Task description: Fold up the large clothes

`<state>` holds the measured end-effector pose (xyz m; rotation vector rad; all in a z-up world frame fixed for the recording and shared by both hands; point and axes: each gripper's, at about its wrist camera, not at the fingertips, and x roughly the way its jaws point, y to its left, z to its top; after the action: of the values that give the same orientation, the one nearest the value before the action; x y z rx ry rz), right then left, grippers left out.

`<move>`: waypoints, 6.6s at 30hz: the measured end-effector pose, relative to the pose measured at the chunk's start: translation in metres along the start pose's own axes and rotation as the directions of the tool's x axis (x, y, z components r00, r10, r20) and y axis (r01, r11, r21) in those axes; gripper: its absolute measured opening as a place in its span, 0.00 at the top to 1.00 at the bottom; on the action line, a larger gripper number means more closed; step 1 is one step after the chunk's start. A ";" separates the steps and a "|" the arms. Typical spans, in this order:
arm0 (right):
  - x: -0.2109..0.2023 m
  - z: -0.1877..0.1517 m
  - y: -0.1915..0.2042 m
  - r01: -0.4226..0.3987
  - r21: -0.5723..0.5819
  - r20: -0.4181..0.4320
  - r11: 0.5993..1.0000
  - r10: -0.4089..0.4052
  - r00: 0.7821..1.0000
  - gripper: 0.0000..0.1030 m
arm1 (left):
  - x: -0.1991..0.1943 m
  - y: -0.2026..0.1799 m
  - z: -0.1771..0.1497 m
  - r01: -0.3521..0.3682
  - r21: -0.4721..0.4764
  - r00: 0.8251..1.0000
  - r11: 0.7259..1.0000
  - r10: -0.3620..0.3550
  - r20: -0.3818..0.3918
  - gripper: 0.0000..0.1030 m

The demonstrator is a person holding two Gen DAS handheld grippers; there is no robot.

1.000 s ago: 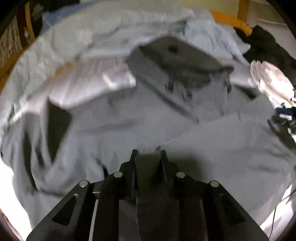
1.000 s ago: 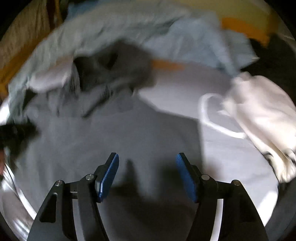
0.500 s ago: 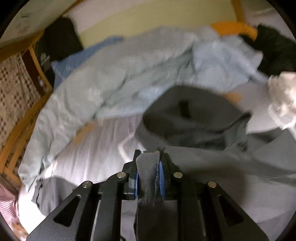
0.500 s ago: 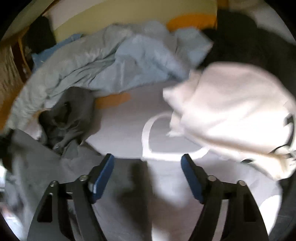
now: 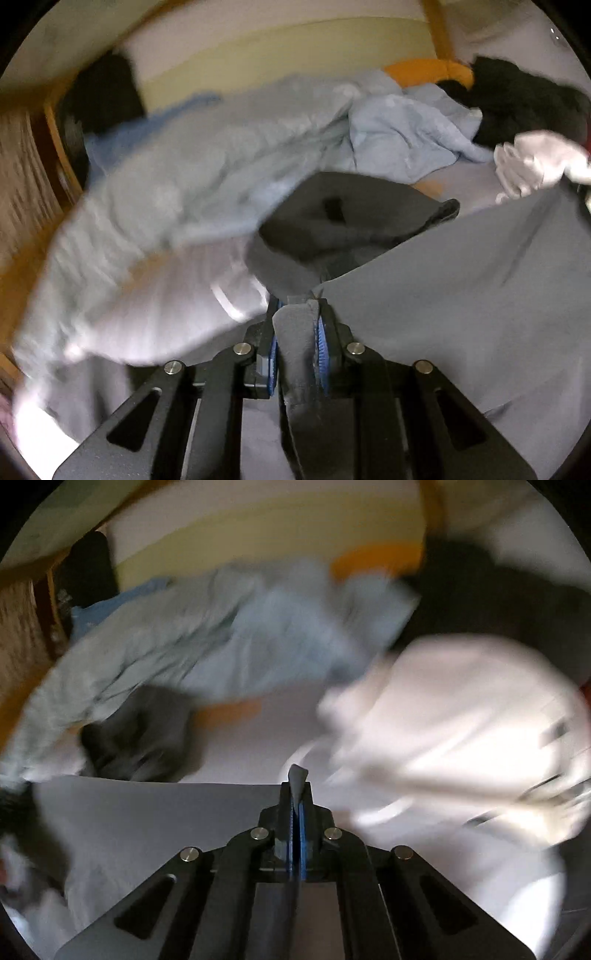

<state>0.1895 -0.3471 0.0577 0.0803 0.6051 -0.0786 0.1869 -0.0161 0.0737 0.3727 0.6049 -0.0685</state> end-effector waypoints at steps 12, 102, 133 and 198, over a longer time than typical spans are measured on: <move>0.052 -0.024 -0.007 0.125 -0.092 -0.164 0.988 -0.139 0.977 0.90 | 0.094 -0.014 -0.008 0.037 -0.026 0.965 0.999 -0.042 -0.260 0.82; -0.068 -0.122 0.103 -0.106 -0.165 -0.116 0.981 0.087 0.989 0.44 | -0.136 0.104 -0.160 0.112 -0.497 0.931 0.860 0.084 0.355 0.04; -0.086 -0.127 0.112 -0.171 -0.171 -0.085 0.970 0.158 0.984 0.44 | -0.125 -0.014 -0.140 0.212 -0.120 0.947 0.970 -0.173 0.272 0.35; -0.064 -0.110 0.151 -0.076 -0.118 -0.121 0.990 0.062 0.991 0.46 | -0.075 0.126 -0.179 0.030 -0.478 0.999 0.878 -0.016 0.033 0.01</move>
<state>0.0900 -0.1828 0.0122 -0.0132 0.7225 0.0311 0.0502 0.1627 0.0211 -0.1192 0.5767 0.0545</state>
